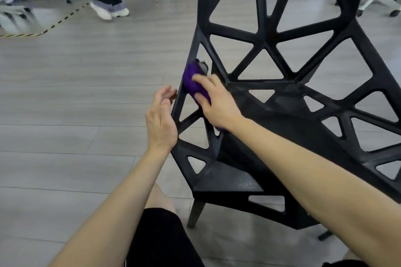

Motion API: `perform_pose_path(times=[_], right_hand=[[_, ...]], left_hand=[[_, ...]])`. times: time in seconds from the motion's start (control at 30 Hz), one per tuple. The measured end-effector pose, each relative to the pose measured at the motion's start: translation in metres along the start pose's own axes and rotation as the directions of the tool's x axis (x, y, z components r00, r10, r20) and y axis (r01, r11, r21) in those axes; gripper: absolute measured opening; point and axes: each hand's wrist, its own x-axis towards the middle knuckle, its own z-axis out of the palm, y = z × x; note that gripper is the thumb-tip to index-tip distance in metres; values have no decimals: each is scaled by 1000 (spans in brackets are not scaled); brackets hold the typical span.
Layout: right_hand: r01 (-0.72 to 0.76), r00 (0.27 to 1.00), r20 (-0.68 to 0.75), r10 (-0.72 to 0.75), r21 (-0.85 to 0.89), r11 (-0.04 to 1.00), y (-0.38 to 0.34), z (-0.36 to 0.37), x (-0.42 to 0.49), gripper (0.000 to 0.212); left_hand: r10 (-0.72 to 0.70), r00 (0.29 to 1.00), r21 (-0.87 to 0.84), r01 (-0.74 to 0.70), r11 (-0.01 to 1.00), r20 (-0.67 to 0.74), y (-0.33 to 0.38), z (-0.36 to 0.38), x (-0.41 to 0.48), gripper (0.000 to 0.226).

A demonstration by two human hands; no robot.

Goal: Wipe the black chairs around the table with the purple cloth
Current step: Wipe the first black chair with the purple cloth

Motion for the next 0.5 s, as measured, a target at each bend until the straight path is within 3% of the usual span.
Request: perform_pose_path(times=[0.07, 0.13, 0.17, 0.23, 0.27, 0.37, 0.5], right_hand=[[103, 984, 153, -86, -107, 989, 22, 2, -25, 40], [96, 967, 249, -53, -162, 982, 35, -14, -20, 37], [9, 974, 223, 24, -147, 989, 31, -22, -11, 35], [-146, 989, 35, 146, -2, 989, 15, -19, 1, 32], [-154, 988, -11, 155, 70, 986, 2, -13, 0, 33], [-39, 998, 54, 34, 88, 995, -14, 3, -21, 35], [-189, 939, -242, 245, 231, 954, -12, -18, 20, 38]], left_hand=[[-20, 1000, -15, 20, 1000, -17, 1, 0, 0, 55], [-22, 999, -15, 22, 1000, -23, 2, 1, -2, 53], [-24, 1000, -7, 24, 1000, -16, 4, 2, -3, 52], [-28, 999, 6, 28, 1000, -25, 4, 1, -3, 53], [-42, 998, -1, 42, 999, -48, 3, 0, -3, 53], [-69, 995, -22, 67, 998, -77, 1, 1, -4, 49], [-66, 989, -34, 62, 997, -129, -1, 2, -4, 45]])
